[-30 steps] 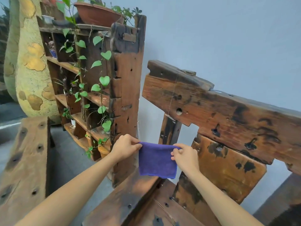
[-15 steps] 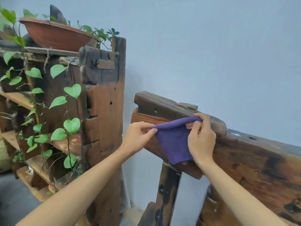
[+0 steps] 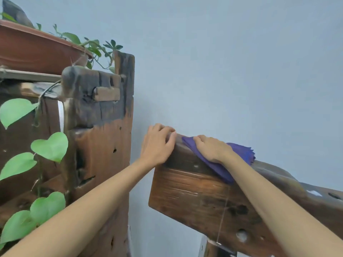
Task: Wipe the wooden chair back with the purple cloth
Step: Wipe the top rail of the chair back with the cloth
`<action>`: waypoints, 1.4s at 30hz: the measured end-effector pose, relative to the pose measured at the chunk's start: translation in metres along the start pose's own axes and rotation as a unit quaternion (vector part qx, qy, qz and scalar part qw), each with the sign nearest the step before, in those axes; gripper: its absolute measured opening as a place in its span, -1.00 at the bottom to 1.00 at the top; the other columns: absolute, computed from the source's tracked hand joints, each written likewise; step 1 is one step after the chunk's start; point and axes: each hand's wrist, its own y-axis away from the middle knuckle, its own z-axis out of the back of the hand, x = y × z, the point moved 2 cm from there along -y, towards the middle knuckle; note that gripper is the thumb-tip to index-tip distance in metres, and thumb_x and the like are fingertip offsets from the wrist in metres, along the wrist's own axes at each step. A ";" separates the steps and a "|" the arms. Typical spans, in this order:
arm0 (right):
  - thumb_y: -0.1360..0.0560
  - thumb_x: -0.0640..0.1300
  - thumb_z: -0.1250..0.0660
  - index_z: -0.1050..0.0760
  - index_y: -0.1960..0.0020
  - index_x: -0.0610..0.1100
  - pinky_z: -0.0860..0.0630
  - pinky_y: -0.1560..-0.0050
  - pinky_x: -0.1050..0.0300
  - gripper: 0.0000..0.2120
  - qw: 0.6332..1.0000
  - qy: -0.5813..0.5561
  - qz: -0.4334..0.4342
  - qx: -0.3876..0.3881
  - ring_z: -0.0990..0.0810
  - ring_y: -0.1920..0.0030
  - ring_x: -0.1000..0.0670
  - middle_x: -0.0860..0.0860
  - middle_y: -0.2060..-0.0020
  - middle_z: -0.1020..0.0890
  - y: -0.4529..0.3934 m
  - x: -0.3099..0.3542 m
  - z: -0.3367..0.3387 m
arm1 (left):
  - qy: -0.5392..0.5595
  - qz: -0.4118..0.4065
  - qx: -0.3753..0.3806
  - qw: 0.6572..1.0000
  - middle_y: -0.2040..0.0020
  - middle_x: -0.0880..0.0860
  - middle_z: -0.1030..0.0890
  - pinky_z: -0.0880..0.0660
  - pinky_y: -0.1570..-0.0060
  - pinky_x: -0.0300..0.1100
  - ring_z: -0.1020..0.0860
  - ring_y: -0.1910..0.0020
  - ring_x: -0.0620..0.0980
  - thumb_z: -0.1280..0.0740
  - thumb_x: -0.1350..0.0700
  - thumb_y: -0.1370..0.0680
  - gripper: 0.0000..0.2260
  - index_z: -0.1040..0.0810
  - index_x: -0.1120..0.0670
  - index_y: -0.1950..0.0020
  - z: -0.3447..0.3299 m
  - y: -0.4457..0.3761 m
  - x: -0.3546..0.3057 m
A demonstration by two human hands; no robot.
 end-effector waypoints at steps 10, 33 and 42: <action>-0.65 0.20 0.09 -0.43 -0.43 0.03 -0.43 -0.19 -0.13 -0.48 0.989 0.039 0.088 -0.111 -0.52 -0.34 -0.16 -0.05 -0.41 -0.53 -0.008 0.089 -0.019 | 0.580 0.303 0.061 0.754 0.28 0.05 -0.73 -0.60 0.37 -0.22 -0.68 0.26 0.02 -0.03 -0.08 -0.72 -0.52 -0.67 0.06 0.10 -0.060 -0.002 0.046; -0.58 -0.21 -0.02 -0.66 0.01 0.12 -0.61 0.19 0.11 -0.55 0.785 0.526 0.291 -0.149 -0.67 -0.14 0.06 -0.26 -0.31 -0.60 0.034 0.114 -0.144 | 0.503 0.522 0.290 0.624 -0.02 0.15 -0.75 -0.57 -0.04 0.00 -0.73 -0.01 0.11 0.29 -0.36 -0.60 -0.15 -0.65 0.14 -0.18 -0.175 0.158 0.173; -0.65 -0.13 -0.09 -0.60 0.06 -0.10 -0.37 0.16 0.05 -0.69 0.814 0.521 0.238 -0.093 -0.46 0.26 -0.10 -0.04 0.06 -0.65 -0.013 0.167 -0.071 | 0.386 0.603 0.195 0.670 0.07 0.14 -0.74 -0.53 0.07 -0.09 -0.69 0.05 0.09 0.15 -0.13 -0.67 -0.38 -0.63 0.19 -0.06 -0.155 0.146 0.219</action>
